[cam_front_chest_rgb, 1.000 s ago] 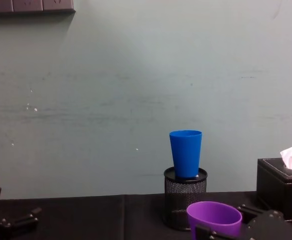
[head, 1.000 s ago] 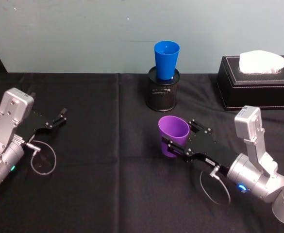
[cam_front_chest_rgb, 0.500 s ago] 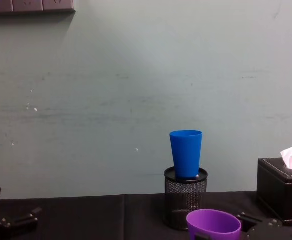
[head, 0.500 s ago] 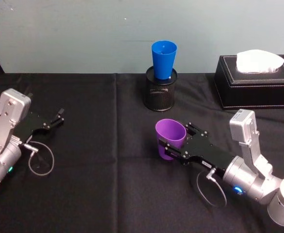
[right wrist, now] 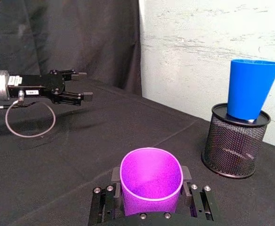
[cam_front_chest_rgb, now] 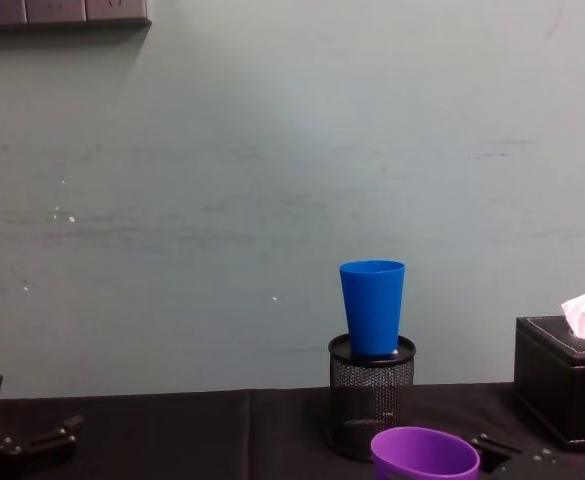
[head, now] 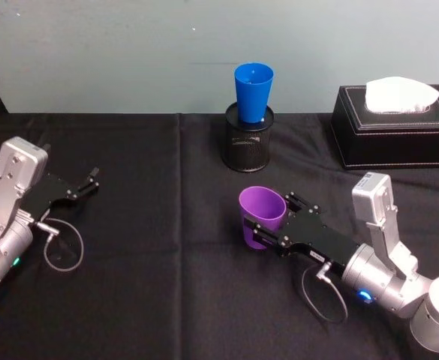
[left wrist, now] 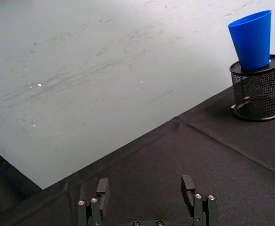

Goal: Pick up one cup with a gripper and tap it against the other cup.

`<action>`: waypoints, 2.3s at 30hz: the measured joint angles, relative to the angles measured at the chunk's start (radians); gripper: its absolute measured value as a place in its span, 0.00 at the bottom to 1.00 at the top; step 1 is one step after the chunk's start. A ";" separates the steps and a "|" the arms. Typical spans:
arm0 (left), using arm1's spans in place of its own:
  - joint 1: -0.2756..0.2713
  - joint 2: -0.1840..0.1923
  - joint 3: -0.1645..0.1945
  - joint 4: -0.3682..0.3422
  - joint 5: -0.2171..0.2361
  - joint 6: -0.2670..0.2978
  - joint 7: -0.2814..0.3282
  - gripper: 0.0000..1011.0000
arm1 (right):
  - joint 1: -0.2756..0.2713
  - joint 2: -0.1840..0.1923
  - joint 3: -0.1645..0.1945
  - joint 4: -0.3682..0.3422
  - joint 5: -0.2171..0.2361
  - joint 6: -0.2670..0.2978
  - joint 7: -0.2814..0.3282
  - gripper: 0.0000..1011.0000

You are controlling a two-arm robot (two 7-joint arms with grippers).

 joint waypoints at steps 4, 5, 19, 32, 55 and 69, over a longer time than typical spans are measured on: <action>0.000 0.000 0.000 0.000 0.000 0.000 0.000 0.99 | 0.001 -0.004 0.000 0.006 -0.001 -0.003 0.000 0.72; 0.000 0.000 0.000 0.000 0.000 0.000 0.000 0.99 | 0.001 -0.004 0.000 0.007 -0.001 -0.003 0.000 0.72; 0.000 0.000 0.000 0.000 0.000 0.000 0.000 0.99 | 0.006 -0.014 0.001 0.026 -0.008 -0.004 -0.002 0.72; 0.000 0.000 0.000 0.000 0.000 0.000 0.000 0.99 | 0.006 -0.019 0.002 0.033 -0.010 -0.005 -0.006 0.72; 0.000 0.000 0.000 0.000 0.000 0.000 0.000 0.99 | 0.006 -0.018 0.002 0.030 -0.010 -0.003 -0.007 0.99; 0.000 0.000 0.000 0.000 0.000 0.000 0.000 0.99 | -0.019 -0.015 0.027 -0.025 0.006 -0.078 0.001 0.99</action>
